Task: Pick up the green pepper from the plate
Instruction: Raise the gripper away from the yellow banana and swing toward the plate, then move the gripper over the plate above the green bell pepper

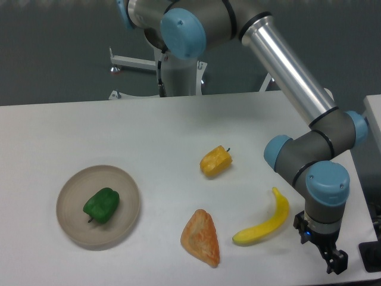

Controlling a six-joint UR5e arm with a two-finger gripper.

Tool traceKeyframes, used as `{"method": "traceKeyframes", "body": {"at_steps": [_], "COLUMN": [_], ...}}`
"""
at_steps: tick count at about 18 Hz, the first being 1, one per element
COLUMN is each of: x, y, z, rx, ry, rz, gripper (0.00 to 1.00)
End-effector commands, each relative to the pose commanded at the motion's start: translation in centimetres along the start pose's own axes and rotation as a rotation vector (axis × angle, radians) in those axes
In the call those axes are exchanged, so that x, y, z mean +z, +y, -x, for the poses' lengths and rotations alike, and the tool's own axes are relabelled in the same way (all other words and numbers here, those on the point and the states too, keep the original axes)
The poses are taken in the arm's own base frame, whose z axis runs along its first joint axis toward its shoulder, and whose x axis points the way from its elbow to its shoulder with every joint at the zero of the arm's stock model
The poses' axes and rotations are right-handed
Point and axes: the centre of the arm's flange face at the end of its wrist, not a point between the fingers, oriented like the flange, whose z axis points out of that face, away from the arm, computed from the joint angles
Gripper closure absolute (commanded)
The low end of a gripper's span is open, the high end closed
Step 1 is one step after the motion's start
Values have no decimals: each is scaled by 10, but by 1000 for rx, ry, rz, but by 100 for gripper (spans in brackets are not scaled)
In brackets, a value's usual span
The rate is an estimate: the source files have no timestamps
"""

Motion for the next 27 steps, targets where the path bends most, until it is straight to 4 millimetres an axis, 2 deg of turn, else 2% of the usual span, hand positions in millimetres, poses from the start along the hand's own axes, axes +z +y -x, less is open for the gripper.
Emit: {"method": "traceKeyframes", "body": {"at_steps": [8,10,12,16,18,22,27], "x": [-13,-23,-39,-79,-105,-151,-187], "y": [-8,-20,-21,-38,-57,-114,-194], "z": [-6,-10,-20,-46,-60,-100,-160], "rx": [6,2,-21,-91,-148,-285,-451], "ry": [10,12,27,71,92,140,171], "rz": [-5,-8,-8,-7,-9,-16,-38], "gripper": [0,0,0,0,0,0,0]}}
